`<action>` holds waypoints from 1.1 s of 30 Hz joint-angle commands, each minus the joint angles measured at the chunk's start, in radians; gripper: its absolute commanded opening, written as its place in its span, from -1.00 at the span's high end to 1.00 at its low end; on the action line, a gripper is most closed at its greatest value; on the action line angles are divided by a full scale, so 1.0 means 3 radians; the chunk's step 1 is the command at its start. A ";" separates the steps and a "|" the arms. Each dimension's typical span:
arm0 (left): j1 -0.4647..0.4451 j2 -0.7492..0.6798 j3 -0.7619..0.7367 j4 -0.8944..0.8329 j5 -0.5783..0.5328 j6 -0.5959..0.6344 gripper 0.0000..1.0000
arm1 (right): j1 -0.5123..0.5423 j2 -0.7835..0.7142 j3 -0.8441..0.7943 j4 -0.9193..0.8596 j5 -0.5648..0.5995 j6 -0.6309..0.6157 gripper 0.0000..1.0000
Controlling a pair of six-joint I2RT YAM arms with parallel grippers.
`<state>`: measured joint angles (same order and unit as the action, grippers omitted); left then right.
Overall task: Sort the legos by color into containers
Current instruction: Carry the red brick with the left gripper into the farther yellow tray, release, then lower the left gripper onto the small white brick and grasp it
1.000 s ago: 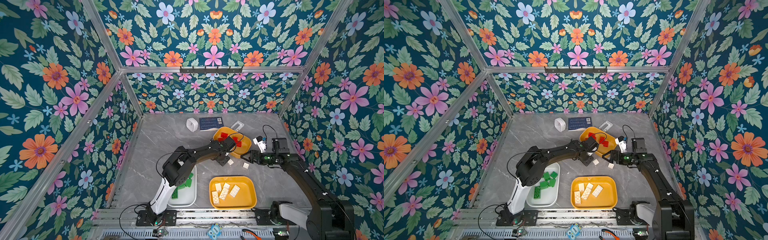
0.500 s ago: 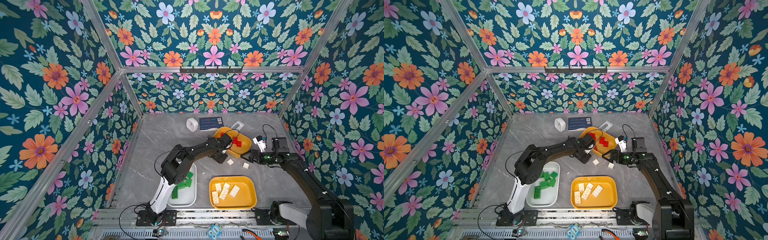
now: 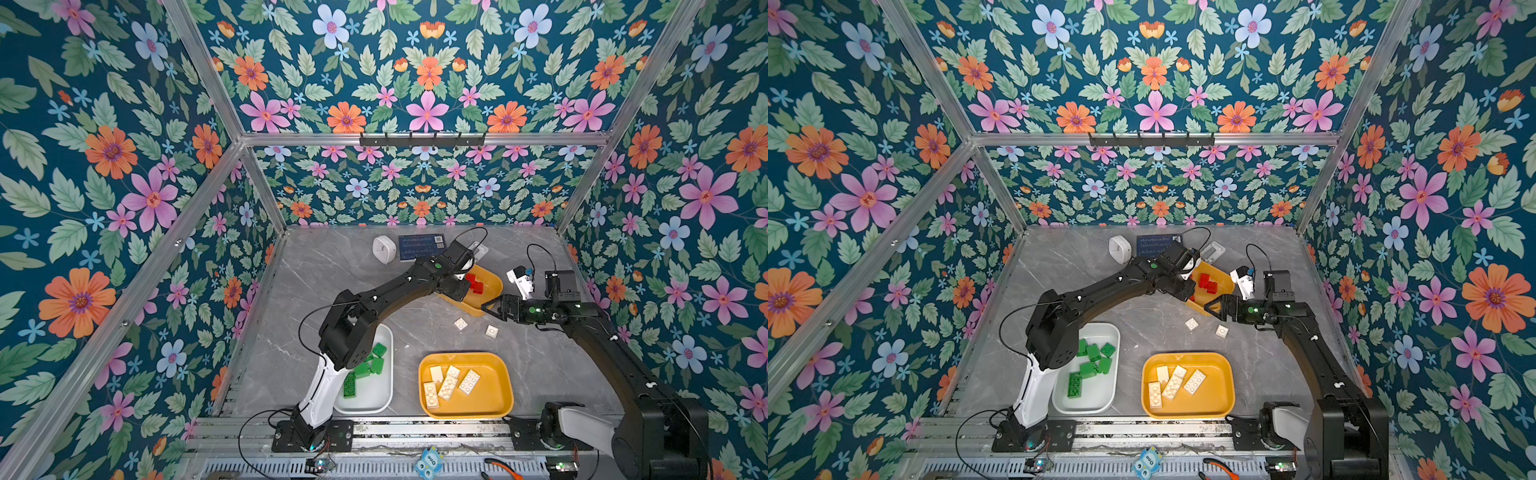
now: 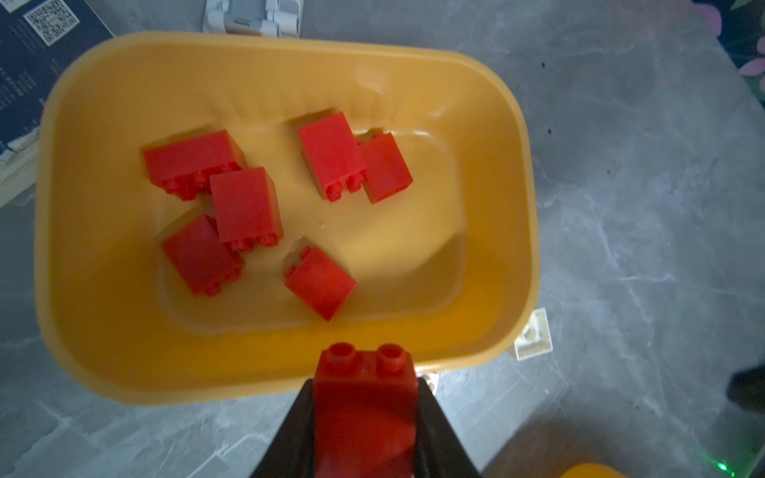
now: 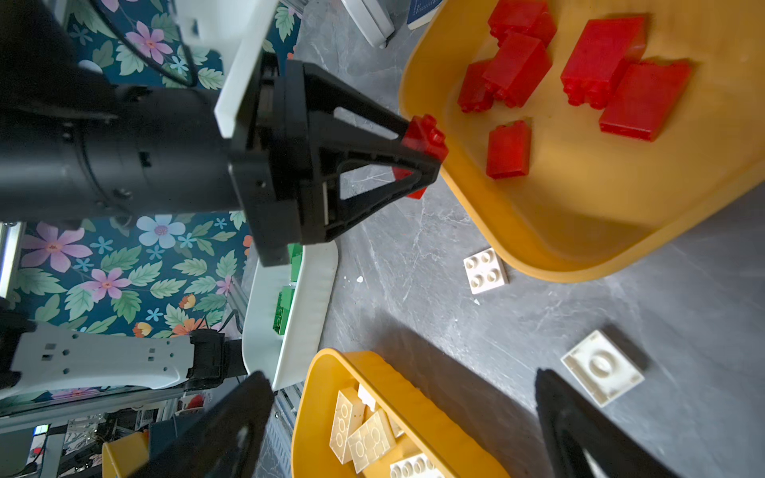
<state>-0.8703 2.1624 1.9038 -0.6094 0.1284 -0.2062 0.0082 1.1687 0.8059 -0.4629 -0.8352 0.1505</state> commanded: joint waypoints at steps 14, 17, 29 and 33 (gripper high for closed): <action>0.0038 0.0367 0.0373 0.0206 -0.0052 -0.0083 -0.35 | -0.0005 -0.0046 0.0069 -0.0080 -0.0008 -0.0091 -0.98; -0.0005 0.0128 0.0087 0.0153 -0.0072 -0.0100 -0.35 | -0.0007 -0.0051 0.0055 -0.0073 -0.0020 -0.0088 -0.98; -0.0374 -0.0549 -0.1115 0.0377 -0.0160 -0.0146 -0.30 | -0.0004 -0.0130 -0.0074 -0.0047 -0.0052 -0.0052 -0.98; -0.0397 -0.0486 -0.1280 0.0635 -0.0188 -0.0026 -0.28 | -0.0007 -0.0190 -0.0136 -0.0051 -0.0035 -0.0034 -0.98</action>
<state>-0.9855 2.0109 1.5356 -0.4995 0.0841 -0.2497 0.0063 1.1221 0.7715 -0.4747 -0.8360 0.1390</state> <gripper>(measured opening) 0.642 0.992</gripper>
